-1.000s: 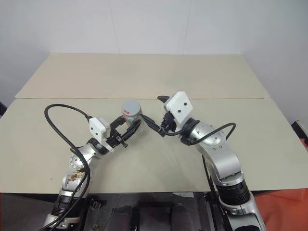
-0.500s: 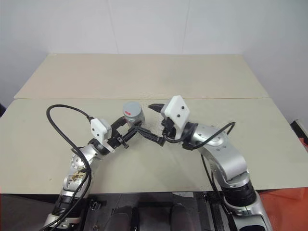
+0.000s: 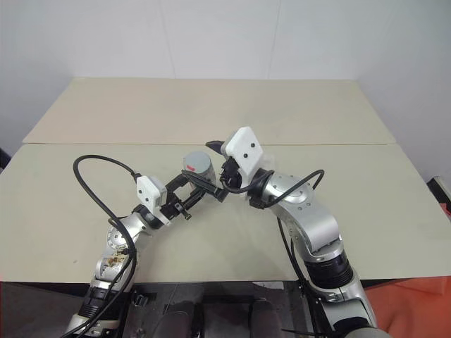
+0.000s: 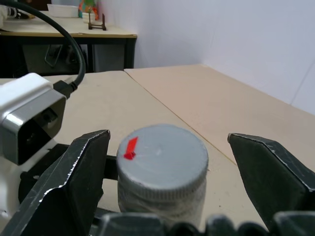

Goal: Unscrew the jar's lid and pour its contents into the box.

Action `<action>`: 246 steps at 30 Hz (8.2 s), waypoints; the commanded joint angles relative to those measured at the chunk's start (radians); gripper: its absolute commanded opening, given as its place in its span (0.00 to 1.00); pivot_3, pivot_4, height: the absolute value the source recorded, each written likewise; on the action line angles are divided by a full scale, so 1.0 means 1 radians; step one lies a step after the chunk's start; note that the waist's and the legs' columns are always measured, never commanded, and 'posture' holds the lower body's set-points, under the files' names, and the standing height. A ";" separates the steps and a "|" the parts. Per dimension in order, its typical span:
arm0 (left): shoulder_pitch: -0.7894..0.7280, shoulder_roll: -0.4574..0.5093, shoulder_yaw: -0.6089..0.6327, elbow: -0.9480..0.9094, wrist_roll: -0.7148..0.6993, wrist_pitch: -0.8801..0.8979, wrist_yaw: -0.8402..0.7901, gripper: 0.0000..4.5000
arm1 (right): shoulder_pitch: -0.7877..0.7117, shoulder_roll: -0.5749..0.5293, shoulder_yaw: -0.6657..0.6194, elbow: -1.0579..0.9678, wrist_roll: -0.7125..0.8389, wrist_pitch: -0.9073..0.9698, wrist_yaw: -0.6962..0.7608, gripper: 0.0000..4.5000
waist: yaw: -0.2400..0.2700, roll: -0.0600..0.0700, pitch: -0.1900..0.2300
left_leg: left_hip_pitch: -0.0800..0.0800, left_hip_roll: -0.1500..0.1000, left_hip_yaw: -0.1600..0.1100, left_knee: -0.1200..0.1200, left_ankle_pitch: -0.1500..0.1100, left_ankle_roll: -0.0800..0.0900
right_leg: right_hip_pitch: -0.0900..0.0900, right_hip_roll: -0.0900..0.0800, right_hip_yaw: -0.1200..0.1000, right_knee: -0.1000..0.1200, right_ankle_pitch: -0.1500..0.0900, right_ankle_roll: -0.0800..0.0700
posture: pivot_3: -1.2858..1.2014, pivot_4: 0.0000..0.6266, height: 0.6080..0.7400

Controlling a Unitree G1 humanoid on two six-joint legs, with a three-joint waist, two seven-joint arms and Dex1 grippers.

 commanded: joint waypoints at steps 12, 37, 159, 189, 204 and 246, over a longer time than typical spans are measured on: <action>-0.010 -0.008 -0.005 -0.026 0.002 -0.027 -0.003 0.42 | -0.006 -0.004 0.021 -0.023 -0.024 -0.005 -0.001 0.32 | 0.000 0.000 0.000 | 0.000 0.000 0.000 0.000 0.000 0.000 | 0.000 0.000 0.000 0.000 0.000 0.000 | 0.52 0.24 1.00; -0.018 -0.004 -0.003 -0.016 0.008 -0.032 -0.009 0.42 | 0.004 -0.045 -0.006 -0.102 0.019 0.007 0.023 0.86 | 0.000 0.000 0.000 | 0.000 0.000 0.000 0.000 0.000 0.000 | 0.000 0.000 0.000 0.000 0.000 0.000 | 0.52 0.24 1.00; -0.546 0.082 -0.060 0.556 0.245 -0.133 -0.037 0.42 | 0.328 -0.381 -0.292 -0.188 -0.093 0.410 -0.083 0.99 | 0.003 -0.002 0.001 | -0.001 -0.001 -0.001 0.001 0.000 0.000 | 0.001 0.001 0.000 -0.002 0.000 0.001 | 0.52 0.24 1.00; -1.409 -0.098 -1.039 1.449 1.508 -0.451 1.054 0.42 | 0.374 -0.243 -0.326 -0.409 -0.109 0.415 -0.249 0.99 | 0.035 -0.003 0.001 | -0.024 -0.005 -0.003 0.001 -0.003 0.004 | -0.015 -0.002 -0.003 -0.012 0.001 0.006 | 0.52 0.24 1.00; -1.331 -0.073 -0.731 1.457 1.212 -0.496 0.806 0.42 | 0.364 -0.256 -0.293 -0.364 -0.122 0.388 -0.251 0.99 | 0.034 -0.003 0.001 | -0.024 -0.005 -0.003 0.003 -0.003 0.004 | -0.014 -0.002 -0.004 -0.010 0.001 0.006 | 0.52 0.24 1.00; -0.408 -0.107 0.075 0.704 0.222 -0.096 0.205 0.42 | 0.328 -0.314 -0.218 -0.201 -0.150 0.230 -0.145 0.99 | 0.016 -0.001 0.000 | -0.008 -0.006 -0.011 0.017 -0.001 0.003 | 0.003 -0.003 -0.006 0.005 0.003 0.006 | 0.52 0.24 1.00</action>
